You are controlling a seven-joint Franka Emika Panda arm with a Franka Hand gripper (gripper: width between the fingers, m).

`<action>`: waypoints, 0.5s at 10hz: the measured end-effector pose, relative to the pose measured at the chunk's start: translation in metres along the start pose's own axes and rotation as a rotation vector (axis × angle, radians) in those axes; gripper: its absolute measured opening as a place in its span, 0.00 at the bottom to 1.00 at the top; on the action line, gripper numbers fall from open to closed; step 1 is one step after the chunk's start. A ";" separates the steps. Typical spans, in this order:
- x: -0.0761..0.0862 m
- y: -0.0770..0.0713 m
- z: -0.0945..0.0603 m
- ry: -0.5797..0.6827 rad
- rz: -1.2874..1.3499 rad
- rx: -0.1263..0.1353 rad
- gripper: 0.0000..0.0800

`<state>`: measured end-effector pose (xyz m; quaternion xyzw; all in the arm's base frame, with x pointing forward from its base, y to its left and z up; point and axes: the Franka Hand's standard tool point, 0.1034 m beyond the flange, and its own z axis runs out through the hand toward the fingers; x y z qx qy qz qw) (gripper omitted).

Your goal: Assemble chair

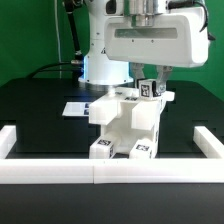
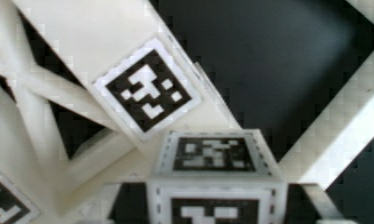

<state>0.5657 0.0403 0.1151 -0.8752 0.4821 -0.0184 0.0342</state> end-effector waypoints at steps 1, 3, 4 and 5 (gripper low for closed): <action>-0.001 0.000 0.000 -0.002 0.075 0.001 0.36; -0.002 -0.001 0.000 -0.006 0.202 0.004 0.36; -0.002 -0.001 0.000 -0.006 0.249 0.003 0.36; -0.002 -0.001 0.000 -0.006 0.289 0.003 0.36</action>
Offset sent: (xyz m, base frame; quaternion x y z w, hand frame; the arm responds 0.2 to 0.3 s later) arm 0.0000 0.0000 0.0000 0.0000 0.0000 0.1938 0.9810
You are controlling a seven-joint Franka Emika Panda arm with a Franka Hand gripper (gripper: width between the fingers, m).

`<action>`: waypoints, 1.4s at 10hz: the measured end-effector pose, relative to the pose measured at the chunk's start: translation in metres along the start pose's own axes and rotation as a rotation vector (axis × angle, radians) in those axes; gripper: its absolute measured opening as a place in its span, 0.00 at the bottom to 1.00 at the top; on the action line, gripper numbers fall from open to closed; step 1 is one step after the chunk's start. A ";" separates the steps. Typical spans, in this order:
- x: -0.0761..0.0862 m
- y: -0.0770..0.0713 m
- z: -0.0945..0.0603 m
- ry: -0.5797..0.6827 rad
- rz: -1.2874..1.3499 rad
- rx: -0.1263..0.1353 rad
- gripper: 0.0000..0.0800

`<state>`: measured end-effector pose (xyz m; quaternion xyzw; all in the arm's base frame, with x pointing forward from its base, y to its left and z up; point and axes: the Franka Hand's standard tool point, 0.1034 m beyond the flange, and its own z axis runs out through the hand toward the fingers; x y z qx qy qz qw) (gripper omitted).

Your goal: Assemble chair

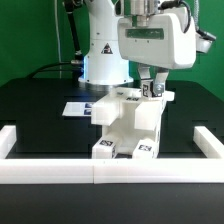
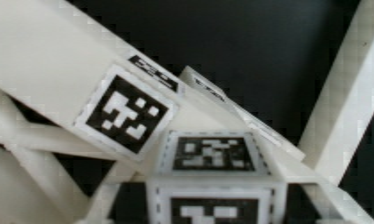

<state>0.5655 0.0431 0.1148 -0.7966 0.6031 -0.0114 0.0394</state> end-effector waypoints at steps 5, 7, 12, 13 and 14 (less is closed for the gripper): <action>-0.004 -0.001 0.000 -0.001 0.064 -0.001 0.72; -0.007 -0.002 0.000 0.000 -0.074 -0.002 0.79; -0.008 -0.002 0.001 0.001 -0.578 -0.001 0.81; -0.008 -0.002 0.001 0.001 -0.675 -0.001 0.81; -0.009 -0.002 0.001 0.001 -0.760 -0.001 0.81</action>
Offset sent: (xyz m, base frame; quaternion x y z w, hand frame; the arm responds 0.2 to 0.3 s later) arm 0.0000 0.0000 0.0000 0.0000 0.0000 -0.0650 0.9979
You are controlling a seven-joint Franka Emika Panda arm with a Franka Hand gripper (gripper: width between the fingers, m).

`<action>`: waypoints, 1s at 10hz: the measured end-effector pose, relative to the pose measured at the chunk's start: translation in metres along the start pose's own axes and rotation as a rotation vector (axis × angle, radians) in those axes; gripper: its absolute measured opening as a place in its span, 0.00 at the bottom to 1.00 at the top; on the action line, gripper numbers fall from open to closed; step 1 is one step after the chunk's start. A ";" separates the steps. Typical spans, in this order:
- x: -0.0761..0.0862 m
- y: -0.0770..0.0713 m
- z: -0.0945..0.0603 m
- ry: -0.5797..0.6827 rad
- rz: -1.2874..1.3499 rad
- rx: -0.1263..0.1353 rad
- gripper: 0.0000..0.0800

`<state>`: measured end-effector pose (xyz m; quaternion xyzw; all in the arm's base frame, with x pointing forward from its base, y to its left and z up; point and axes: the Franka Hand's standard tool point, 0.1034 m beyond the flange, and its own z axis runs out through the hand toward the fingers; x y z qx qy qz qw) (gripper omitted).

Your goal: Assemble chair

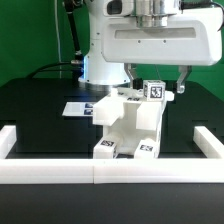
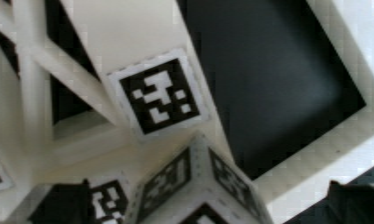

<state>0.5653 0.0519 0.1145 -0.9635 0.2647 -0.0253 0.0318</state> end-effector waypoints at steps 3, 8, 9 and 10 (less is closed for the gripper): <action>0.001 0.001 0.000 0.000 -0.205 0.000 0.81; 0.001 0.002 0.000 0.001 -0.314 -0.002 0.36; 0.001 0.002 0.000 0.001 -0.301 -0.002 0.36; 0.001 0.001 0.000 0.000 -0.288 -0.001 0.36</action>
Offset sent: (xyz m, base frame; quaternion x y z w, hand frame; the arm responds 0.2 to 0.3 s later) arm 0.0006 -0.0001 0.0009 -0.0055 0.0019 -0.1917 0.9814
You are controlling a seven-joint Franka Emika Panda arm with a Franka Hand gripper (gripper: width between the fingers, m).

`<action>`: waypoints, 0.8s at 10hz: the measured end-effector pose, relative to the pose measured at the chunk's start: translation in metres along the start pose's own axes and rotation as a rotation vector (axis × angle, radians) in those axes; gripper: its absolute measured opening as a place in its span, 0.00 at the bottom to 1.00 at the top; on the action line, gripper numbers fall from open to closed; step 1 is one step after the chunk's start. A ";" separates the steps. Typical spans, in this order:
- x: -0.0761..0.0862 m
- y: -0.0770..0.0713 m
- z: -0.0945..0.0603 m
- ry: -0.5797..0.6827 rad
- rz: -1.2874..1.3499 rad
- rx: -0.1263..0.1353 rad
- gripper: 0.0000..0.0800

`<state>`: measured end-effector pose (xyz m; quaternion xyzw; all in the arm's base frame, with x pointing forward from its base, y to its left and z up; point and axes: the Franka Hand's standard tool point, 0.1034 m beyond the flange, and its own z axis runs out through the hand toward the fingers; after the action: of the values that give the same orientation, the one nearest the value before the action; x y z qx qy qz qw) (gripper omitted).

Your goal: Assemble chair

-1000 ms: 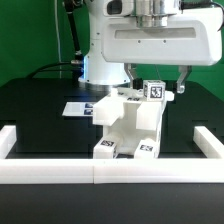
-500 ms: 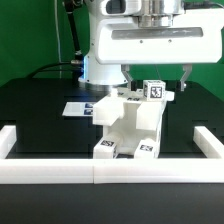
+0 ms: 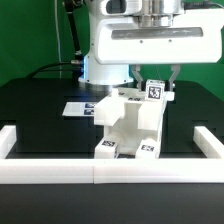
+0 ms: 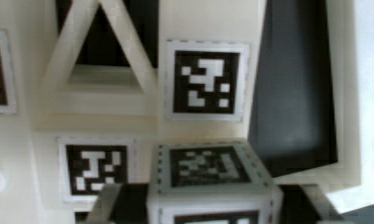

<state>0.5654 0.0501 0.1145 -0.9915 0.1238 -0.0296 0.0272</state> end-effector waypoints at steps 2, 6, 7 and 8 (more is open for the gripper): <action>0.000 0.000 0.000 0.000 0.151 0.002 0.36; 0.000 -0.001 0.000 -0.001 0.402 0.002 0.36; 0.000 -0.001 0.000 -0.001 0.447 0.002 0.36; 0.000 -0.001 0.000 -0.001 0.529 0.002 0.36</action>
Offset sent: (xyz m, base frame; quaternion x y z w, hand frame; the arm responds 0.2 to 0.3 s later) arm 0.0000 0.0000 0.0000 0.0000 0.0000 0.1296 0.9916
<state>0.5653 0.0513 0.1145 -0.9247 0.3785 -0.0212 0.0352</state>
